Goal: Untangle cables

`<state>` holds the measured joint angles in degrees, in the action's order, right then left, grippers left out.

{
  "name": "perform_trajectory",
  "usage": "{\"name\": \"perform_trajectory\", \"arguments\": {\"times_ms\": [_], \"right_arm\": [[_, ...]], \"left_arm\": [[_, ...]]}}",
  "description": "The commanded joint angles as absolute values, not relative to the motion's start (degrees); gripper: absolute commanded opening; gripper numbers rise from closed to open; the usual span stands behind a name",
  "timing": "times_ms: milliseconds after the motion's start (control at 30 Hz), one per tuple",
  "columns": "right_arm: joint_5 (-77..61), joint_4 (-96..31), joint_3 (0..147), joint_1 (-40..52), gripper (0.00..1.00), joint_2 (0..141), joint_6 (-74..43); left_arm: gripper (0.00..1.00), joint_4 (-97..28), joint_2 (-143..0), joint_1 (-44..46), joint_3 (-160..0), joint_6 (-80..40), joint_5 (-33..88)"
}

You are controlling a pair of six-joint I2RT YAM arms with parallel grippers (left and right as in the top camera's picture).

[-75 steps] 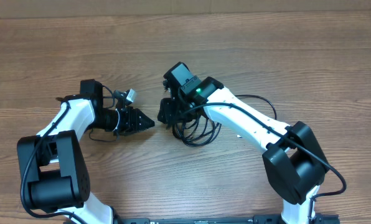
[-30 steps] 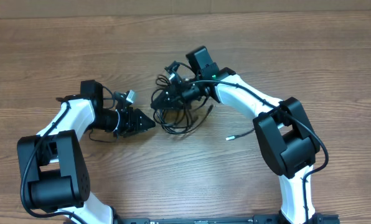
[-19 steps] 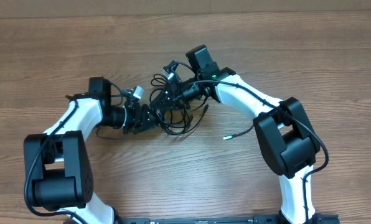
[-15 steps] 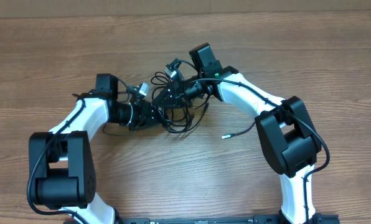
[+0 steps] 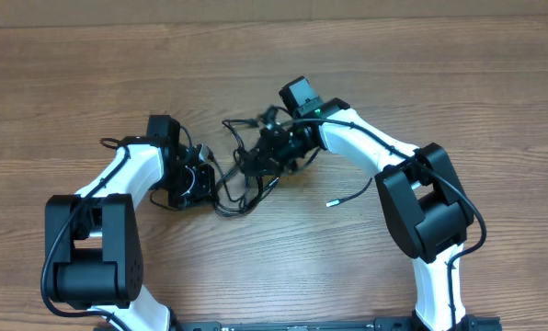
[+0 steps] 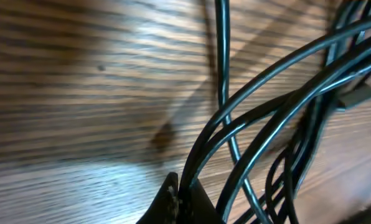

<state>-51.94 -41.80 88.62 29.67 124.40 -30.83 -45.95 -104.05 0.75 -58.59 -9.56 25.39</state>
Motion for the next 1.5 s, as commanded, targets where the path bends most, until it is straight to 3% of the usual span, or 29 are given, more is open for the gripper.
{"name": "perform_trajectory", "arguments": {"times_ms": [0, 200, 267, 433, 667, 867, 933, 1000, 1067, 1300, 1433, 1467], "right_arm": [[-34.4, -48.3, 88.5, 27.2, 0.04, 124.3, -29.5], [-19.8, -57.7, 88.5, 21.2, 0.04, 124.3, -29.5], [-8.5, -62.5, 88.5, 18.7, 0.04, 124.3, -30.2], [5.2, -67.3, 88.5, 11.5, 0.04, 124.3, -30.2], [3.7, -68.5, 88.5, -2.5, 0.04, 124.3, -31.6], [-5.4, -67.7, 88.4, 0.6, 0.04, 124.3, -27.3], [-9.4, -67.1, 88.4, 3.8, 0.04, 124.3, -25.1], [-10.6, -66.9, 88.4, 8.4, 0.04, 124.3, -25.2], [-10.6, -66.7, 88.4, 12.6, 0.04, 124.3, -25.2], [-11.3, -66.1, 88.4, 27.5, 0.04, 124.3, -25.2], [-12.1, -64.9, 88.4, 33.9, 0.05, 124.3, -25.2], [-12.1, -64.1, 88.4, 34.9, 0.09, 124.3, -25.2]], "left_arm": [[0.04, -46.4, -104.5, -1.4, -59.3, -10.2, 21.4], [0.04, -47.6, -104.5, -11.4, -59.3, -10.3, 26.0], [0.04, -47.6, -104.5, -16.6, -59.3, -10.4, 30.1], [0.04, -47.1, -104.5, -18.4, -59.3, -10.8, 29.4], [0.04, -47.1, -104.5, -18.4, -59.2, -14.9, 23.6], [0.04, -47.1, -104.5, -15.9, -59.2, -13.7, 24.7], [0.19, -46.6, -104.5, -14.1, -59.2, -10.8, 27.1], [0.66, -45.8, -104.5, -11.7, -59.2, -10.2, 28.2], [0.82, -45.3, -104.5, -9.9, -59.2, -10.2, 29.2], [0.92, -40.9, -104.5, -5.0, -59.2, -7.2, 45.2], [0.93, -37.5, -104.5, 0.8, -59.2, -7.3, 46.8], [0.93, -36.4, -104.5, 2.1, -59.2, -7.3, 46.8]]}}
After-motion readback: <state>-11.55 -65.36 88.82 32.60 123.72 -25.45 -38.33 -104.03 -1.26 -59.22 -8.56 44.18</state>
